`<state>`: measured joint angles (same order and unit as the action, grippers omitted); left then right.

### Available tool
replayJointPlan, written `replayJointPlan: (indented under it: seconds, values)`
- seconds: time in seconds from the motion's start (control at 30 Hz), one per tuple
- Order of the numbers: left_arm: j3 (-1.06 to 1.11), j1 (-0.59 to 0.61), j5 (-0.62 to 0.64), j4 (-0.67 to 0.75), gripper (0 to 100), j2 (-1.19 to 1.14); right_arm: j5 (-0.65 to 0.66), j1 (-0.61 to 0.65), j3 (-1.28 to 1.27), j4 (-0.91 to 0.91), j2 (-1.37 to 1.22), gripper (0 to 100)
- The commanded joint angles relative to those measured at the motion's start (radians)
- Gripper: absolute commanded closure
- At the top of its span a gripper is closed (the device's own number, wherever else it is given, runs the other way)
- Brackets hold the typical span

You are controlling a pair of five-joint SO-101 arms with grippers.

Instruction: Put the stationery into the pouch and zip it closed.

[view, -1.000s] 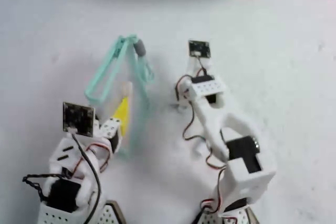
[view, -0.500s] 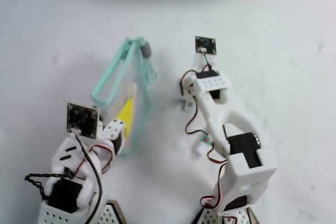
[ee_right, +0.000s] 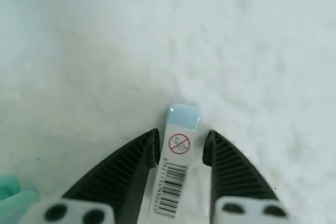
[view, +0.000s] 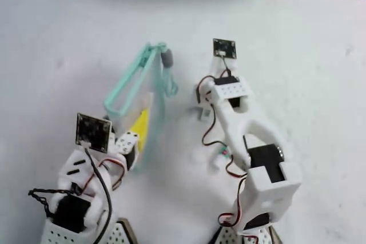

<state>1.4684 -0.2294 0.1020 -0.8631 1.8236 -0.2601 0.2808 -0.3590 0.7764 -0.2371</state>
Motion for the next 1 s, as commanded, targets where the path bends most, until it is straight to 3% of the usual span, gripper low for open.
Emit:
replayJointPlan:
  seconds: [0.0,0.33,0.97]
  values:
    - [-0.005,-0.021,-0.012,0.000,85,0.007,-0.002,-0.005,0.035,-0.010,0.005,98.2]
    - [-0.009,-0.082,-0.005,-0.021,85,0.007,-0.002,-0.010,0.034,0.031,0.007,98.1]
    - [-0.006,-0.082,-0.008,-0.021,85,0.007,-0.002,-0.010,0.020,0.033,0.015,98.1]
